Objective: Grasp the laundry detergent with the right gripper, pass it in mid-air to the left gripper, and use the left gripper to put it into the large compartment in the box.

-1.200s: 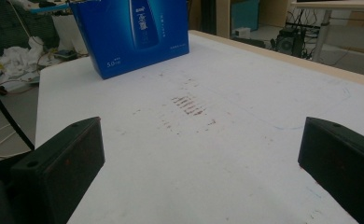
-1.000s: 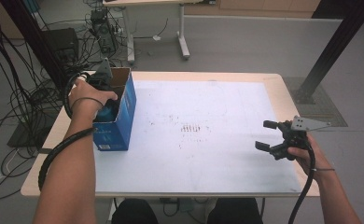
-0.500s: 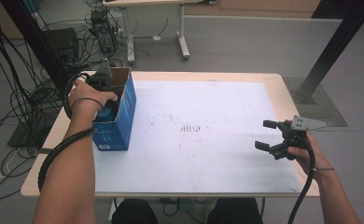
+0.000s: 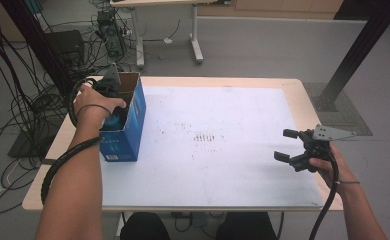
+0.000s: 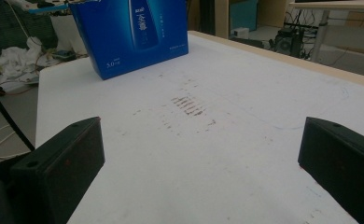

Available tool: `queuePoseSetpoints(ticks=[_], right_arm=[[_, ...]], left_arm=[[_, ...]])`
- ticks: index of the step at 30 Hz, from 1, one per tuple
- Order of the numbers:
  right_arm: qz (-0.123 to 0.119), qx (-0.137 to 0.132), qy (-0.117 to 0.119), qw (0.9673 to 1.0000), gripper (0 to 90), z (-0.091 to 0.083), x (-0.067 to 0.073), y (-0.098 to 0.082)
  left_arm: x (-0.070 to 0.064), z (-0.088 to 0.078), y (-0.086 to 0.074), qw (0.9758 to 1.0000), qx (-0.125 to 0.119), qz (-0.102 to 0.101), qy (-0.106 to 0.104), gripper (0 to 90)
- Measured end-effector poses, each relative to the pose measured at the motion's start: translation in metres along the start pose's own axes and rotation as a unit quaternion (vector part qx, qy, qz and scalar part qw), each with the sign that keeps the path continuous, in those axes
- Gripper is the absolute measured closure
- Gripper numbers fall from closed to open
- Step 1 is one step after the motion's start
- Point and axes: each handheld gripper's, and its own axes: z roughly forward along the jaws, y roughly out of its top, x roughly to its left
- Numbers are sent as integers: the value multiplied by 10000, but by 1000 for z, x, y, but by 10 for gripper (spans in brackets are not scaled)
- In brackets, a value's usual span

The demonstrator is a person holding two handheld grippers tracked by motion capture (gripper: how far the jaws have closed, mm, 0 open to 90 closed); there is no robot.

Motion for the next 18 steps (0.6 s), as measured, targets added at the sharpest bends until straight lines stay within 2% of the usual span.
queuePoseSetpoints(ticks=[18], right_arm=[[-2, -57, -64, 10000, 2, -5, 0, -1]], left_arm=[[-1, 0, -1, 10000, -12, -12, 16, 377]])
